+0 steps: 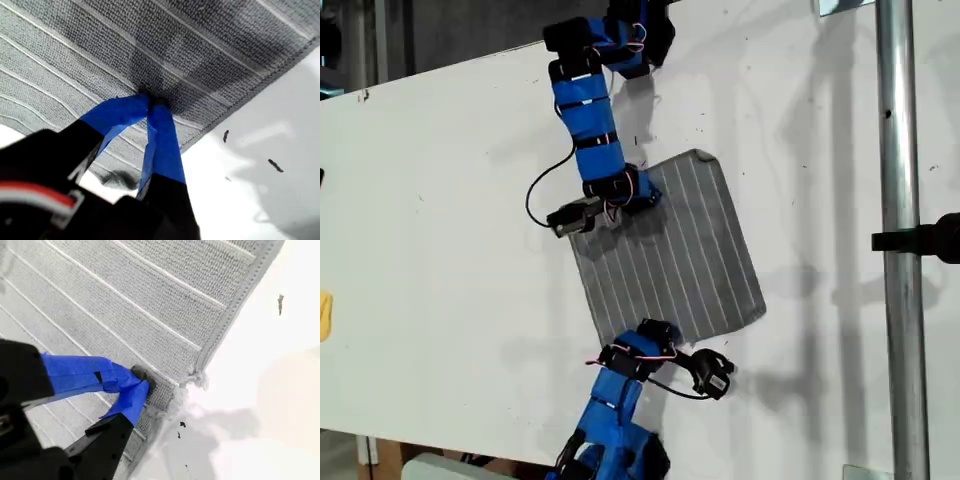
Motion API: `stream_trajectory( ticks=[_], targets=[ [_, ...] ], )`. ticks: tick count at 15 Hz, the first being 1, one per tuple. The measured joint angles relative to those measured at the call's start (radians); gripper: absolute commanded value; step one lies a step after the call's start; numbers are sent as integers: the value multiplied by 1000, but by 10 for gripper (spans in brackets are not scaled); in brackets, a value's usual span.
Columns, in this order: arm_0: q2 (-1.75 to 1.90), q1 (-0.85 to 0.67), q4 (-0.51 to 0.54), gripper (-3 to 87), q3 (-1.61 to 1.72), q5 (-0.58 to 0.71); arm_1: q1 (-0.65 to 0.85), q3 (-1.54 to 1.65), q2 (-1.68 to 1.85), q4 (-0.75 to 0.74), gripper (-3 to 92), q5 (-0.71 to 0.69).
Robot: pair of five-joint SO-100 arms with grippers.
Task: Grasp corners of a towel and fold twice.
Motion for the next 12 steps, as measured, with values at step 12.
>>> stream_trajectory(
  ticks=[12],
  targets=[
    [336, 43, 522, -29, -376, -8, -2, -193, 552, 537, -3, -92]
  ],
)
